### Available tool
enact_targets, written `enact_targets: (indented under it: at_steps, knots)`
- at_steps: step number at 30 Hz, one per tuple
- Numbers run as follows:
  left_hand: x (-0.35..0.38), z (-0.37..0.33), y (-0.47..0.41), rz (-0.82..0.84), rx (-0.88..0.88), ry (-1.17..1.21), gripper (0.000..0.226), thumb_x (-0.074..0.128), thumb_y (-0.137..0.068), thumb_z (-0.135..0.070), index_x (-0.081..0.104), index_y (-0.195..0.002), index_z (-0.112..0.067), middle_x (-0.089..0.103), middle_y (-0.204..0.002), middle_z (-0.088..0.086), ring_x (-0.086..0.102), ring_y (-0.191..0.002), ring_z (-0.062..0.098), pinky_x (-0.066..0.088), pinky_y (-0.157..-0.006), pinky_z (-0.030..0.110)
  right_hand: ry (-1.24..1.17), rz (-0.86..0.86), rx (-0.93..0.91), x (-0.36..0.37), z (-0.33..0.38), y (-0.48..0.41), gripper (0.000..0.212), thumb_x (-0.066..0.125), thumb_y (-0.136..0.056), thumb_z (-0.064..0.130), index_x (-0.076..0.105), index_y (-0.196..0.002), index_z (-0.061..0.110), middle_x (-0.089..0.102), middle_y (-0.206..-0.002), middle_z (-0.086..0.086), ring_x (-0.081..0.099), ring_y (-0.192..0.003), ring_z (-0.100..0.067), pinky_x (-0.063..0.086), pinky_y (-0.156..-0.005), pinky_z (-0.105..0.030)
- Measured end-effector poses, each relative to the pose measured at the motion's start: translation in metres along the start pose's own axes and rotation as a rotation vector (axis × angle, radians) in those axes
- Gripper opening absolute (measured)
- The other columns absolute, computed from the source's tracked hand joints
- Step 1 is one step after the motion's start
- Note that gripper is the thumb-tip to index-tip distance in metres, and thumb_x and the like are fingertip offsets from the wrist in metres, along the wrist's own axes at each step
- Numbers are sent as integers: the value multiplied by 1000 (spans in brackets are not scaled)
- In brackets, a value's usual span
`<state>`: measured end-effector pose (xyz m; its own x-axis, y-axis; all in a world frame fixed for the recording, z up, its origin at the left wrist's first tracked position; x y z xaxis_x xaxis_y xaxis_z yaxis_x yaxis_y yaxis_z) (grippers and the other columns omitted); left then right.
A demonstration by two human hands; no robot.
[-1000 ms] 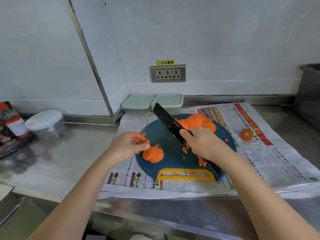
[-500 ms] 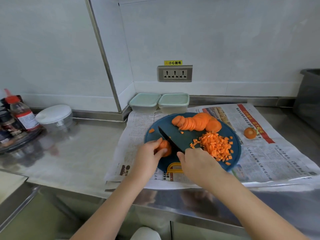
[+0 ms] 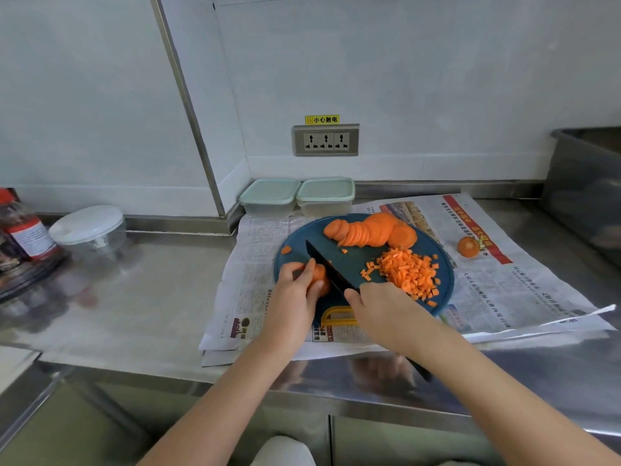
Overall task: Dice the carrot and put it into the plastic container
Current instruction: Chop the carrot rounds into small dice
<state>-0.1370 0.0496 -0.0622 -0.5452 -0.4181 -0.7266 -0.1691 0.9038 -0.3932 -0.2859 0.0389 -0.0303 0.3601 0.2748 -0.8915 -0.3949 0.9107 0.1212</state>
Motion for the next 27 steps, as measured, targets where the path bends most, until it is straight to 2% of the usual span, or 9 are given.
enact_targets:
  at_steps: [3,7,10,13,15,17,20,23,27]
  knots:
    - [-1,1,0,10,21,44,42,49,-98,-20,46,-140,-14,50,-125,6,50,-110,14,28,-86,7,-5,33,-4,-4,-2,6,43,20,-105,31,54,-103,4,42,-73,-1,47,-73,-22,38,-61,-28]
    - [-3,3,-1,24,26,34,44,49,-98,-25,45,-141,-16,53,-121,3,51,-107,12,32,-83,10,-29,47,28,-8,-5,13,42,20,-104,35,51,-92,9,44,-71,1,49,-79,-22,39,-70,-33]
    - [-6,5,-4,31,16,65,41,45,-100,-28,49,-138,-15,55,-122,4,52,-110,13,34,-84,11,-21,71,49,-11,-6,13,42,20,-104,35,47,-81,13,43,-70,1,48,-77,-22,37,-70,-31]
    - [-13,7,-13,75,-28,142,36,40,-101,-26,56,-131,-14,59,-122,2,54,-111,13,39,-86,12,-94,104,82,-20,-5,15,40,23,-105,30,39,-70,18,43,-71,-1,45,-66,-17,39,-65,-32]
    - [-17,16,-25,101,-121,237,31,40,-102,-22,58,-125,-14,61,-121,3,60,-104,15,49,-92,29,-159,124,103,-25,-4,16,38,25,-105,26,38,-70,17,42,-69,-2,44,-54,-11,38,-56,-29]
    - [-23,29,-43,78,-214,264,25,43,-100,-17,59,-119,-14,63,-118,5,64,-94,16,53,-89,41,-200,128,132,-28,-5,16,39,27,-104,30,40,-71,14,44,-64,-3,47,-38,-7,36,-48,-24]
    - [-33,40,-70,61,-253,87,26,56,-95,-18,60,-119,-12,64,-119,6,61,-103,20,46,-91,29,-187,118,150,-26,-6,14,42,29,-104,35,43,-71,12,47,-62,-3,47,-37,-8,36,-43,-20]
    - [-30,43,-86,182,-296,-44,40,63,-91,-24,58,-128,-9,61,-127,8,57,-115,23,39,-90,27,-149,121,132,-25,-5,12,40,27,-104,32,42,-71,15,46,-64,-2,45,-42,-8,35,-41,-18]
    - [-26,48,-96,221,-259,-145,28,64,-90,-21,67,-116,-10,68,-114,7,62,-105,22,44,-87,27,-170,140,129,-24,-4,13,36,24,-105,24,37,-72,19,44,-68,-5,47,-42,-12,42,-47,-26]
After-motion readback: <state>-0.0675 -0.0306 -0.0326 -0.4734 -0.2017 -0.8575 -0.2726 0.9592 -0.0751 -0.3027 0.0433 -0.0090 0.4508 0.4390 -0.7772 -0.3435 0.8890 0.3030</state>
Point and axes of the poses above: each hand's wrist, its own y-axis away from the middle knuckle, its own x-axis out of the palm, z = x × y, the point moved 3 cm from there along -y, towards the middle knuckle
